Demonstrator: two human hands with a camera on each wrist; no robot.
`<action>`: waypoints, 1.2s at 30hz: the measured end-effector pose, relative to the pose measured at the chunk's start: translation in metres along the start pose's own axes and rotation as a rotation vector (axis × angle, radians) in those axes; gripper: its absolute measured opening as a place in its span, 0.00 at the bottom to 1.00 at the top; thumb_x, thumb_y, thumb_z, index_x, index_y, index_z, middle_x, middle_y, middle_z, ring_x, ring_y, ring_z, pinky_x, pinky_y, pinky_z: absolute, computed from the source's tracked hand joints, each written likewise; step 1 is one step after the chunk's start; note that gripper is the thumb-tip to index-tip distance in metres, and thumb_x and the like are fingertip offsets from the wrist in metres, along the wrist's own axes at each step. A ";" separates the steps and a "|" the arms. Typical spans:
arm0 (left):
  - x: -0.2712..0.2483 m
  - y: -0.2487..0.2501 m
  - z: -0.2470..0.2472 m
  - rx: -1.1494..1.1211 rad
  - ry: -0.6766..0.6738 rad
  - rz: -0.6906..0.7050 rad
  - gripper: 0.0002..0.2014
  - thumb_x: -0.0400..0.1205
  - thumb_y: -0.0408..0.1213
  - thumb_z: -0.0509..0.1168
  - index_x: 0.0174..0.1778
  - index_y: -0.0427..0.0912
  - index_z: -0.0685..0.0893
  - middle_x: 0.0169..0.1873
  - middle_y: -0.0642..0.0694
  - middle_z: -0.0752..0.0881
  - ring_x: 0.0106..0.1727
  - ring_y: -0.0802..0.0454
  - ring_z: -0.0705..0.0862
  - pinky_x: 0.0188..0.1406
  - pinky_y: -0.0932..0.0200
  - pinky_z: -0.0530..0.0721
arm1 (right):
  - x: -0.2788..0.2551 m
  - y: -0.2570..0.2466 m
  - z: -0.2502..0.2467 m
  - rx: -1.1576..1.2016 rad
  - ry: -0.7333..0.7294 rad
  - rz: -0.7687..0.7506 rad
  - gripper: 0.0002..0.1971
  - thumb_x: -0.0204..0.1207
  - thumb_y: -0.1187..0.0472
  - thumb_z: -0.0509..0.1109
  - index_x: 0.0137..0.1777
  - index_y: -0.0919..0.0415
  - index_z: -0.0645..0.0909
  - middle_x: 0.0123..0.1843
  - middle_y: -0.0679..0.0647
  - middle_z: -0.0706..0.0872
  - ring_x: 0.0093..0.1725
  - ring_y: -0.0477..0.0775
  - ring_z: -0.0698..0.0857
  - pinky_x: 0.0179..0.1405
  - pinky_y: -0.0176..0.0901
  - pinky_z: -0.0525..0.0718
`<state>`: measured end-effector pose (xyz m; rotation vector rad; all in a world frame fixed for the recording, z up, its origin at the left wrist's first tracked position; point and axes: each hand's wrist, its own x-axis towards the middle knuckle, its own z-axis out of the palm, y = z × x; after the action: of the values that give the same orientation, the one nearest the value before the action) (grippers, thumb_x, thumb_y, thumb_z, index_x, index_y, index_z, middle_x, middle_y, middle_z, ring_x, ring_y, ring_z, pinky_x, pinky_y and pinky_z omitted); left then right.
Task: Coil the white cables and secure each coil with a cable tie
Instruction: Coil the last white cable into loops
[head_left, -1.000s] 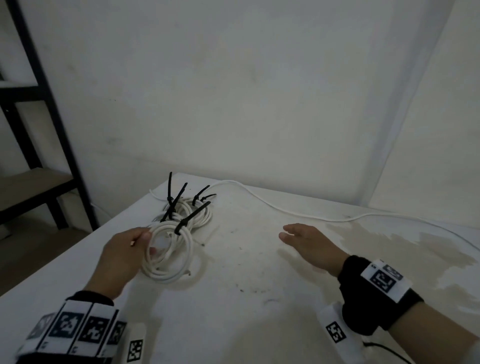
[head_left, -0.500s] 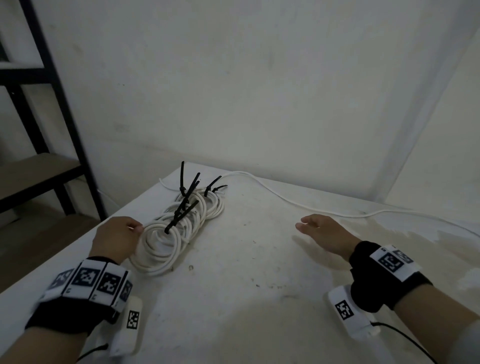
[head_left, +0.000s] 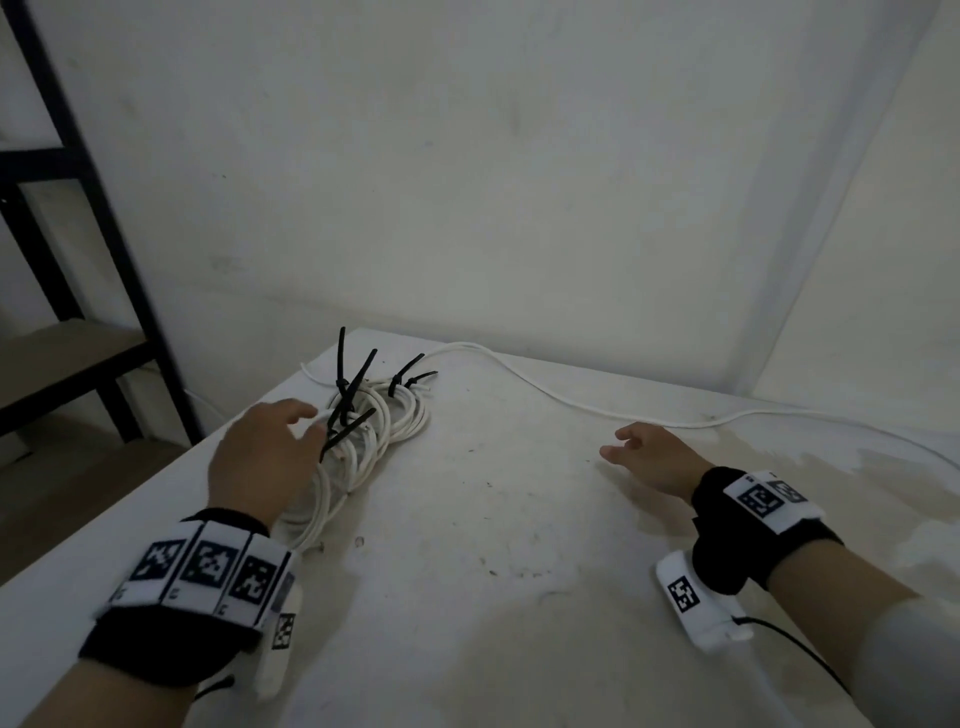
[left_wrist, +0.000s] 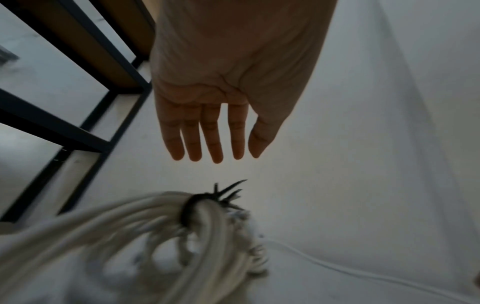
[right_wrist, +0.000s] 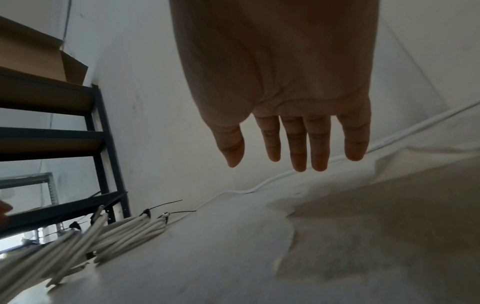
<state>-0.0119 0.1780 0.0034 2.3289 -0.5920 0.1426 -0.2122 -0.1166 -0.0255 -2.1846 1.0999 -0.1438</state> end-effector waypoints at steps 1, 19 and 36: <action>0.000 0.012 0.005 -0.005 0.000 0.042 0.13 0.80 0.40 0.64 0.59 0.41 0.84 0.60 0.40 0.83 0.59 0.40 0.80 0.57 0.51 0.75 | 0.004 0.002 -0.003 -0.009 0.009 0.006 0.26 0.78 0.51 0.67 0.72 0.62 0.70 0.71 0.59 0.75 0.69 0.57 0.75 0.65 0.42 0.69; 0.049 0.132 0.163 0.242 -0.565 0.194 0.22 0.83 0.44 0.57 0.75 0.47 0.67 0.70 0.43 0.76 0.70 0.47 0.74 0.66 0.58 0.71 | 0.102 0.007 -0.017 -0.399 -0.147 -0.104 0.30 0.79 0.49 0.62 0.78 0.57 0.59 0.78 0.56 0.66 0.76 0.58 0.67 0.75 0.52 0.65; 0.058 0.191 0.232 0.188 -0.566 0.309 0.21 0.84 0.43 0.57 0.74 0.49 0.68 0.61 0.39 0.81 0.64 0.42 0.78 0.59 0.54 0.75 | 0.041 0.023 -0.081 -0.139 -0.030 -0.476 0.11 0.84 0.52 0.56 0.51 0.54 0.79 0.41 0.47 0.78 0.40 0.48 0.75 0.39 0.37 0.70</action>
<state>-0.0628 -0.1215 -0.0326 2.4429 -1.2634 -0.3466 -0.2323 -0.1986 0.0143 -2.5316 0.5691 -0.2483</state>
